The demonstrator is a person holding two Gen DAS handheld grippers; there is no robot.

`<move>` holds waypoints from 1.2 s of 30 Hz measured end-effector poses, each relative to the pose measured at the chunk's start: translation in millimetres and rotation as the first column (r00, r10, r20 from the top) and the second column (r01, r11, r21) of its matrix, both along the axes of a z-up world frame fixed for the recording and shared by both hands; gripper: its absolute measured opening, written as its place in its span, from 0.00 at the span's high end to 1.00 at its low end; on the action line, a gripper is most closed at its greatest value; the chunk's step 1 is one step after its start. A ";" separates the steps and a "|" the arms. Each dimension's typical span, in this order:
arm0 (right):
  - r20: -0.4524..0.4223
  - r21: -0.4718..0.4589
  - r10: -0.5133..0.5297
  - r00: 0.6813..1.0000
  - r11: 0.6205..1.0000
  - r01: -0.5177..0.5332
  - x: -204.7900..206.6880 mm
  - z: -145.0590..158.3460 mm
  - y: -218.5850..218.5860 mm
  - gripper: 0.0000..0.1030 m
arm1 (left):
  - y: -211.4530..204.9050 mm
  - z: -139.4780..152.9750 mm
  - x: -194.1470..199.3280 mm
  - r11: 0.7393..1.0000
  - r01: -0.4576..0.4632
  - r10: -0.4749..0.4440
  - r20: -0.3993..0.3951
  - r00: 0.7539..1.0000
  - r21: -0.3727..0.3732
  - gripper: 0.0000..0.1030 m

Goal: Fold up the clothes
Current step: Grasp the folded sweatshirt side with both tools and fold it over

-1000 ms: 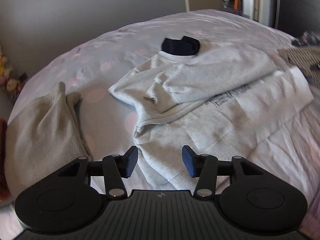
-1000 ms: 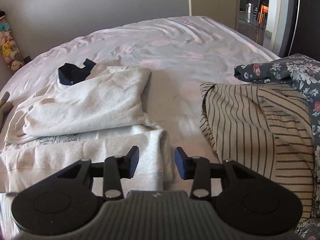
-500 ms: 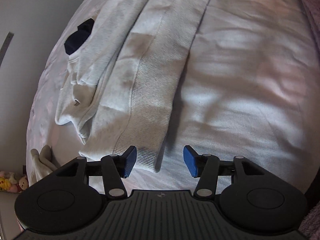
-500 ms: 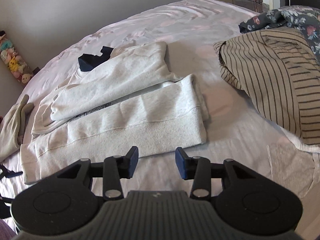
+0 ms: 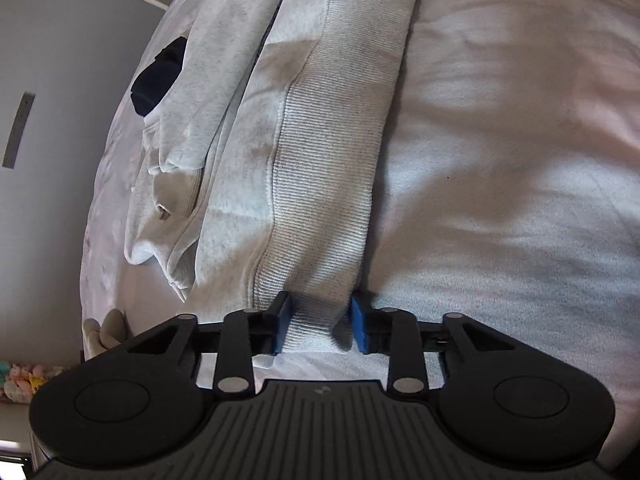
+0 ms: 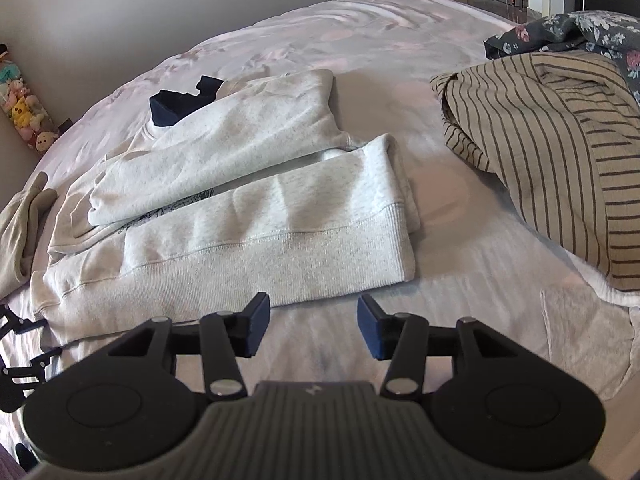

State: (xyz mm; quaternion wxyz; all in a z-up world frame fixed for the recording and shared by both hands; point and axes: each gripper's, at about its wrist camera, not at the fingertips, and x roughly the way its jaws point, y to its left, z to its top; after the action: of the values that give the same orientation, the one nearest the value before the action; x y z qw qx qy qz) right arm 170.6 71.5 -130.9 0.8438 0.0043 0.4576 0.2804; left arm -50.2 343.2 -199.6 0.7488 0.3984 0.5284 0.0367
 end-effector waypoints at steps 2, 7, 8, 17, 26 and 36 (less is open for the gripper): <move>-0.009 0.012 -0.006 1.000 1.000 0.006 1.6 -0.3 -2.0 0.49 | 2.3 11.8 -0.2 1.000 -0.004 0.005 0.024 1.000 -0.015 0.92; 0.001 0.001 0.053 0.999 0.999 -0.053 -3.0 2.3 4.8 0.49 | 11.8 49.5 3.8 0.997 -0.036 0.042 0.096 0.995 -0.072 0.95; 0.003 -0.004 0.073 0.997 0.997 -0.073 -4.4 2.9 7.6 0.49 | 13.8 57.8 5.9 0.995 -0.044 0.053 0.110 0.993 -0.086 0.95; 0.087 -0.146 0.332 0.939 0.937 -0.318 -6.9 22.5 45.0 0.49 | 41.2 110.5 37.3 0.944 -0.187 0.245 0.200 0.949 -0.270 0.96; 0.138 -0.492 0.734 0.665 0.633 -0.597 -3.6 3.3 66.5 0.49 | 80.8 133.0 71.3 0.857 -0.291 0.414 0.232 0.880 -0.425 0.96; 0.117 -0.721 0.901 0.417 0.365 -0.589 -12.3 -54.6 68.7 0.45 | 118.8 123.6 93.8 0.803 -0.346 0.491 0.208 0.846 -0.485 0.96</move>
State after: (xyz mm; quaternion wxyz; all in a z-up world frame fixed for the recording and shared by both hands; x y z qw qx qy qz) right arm 158.3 140.2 -185.5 0.6486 -0.5422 0.2289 0.4827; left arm 43.6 461.9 -76.0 0.8665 0.0836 0.4685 0.1509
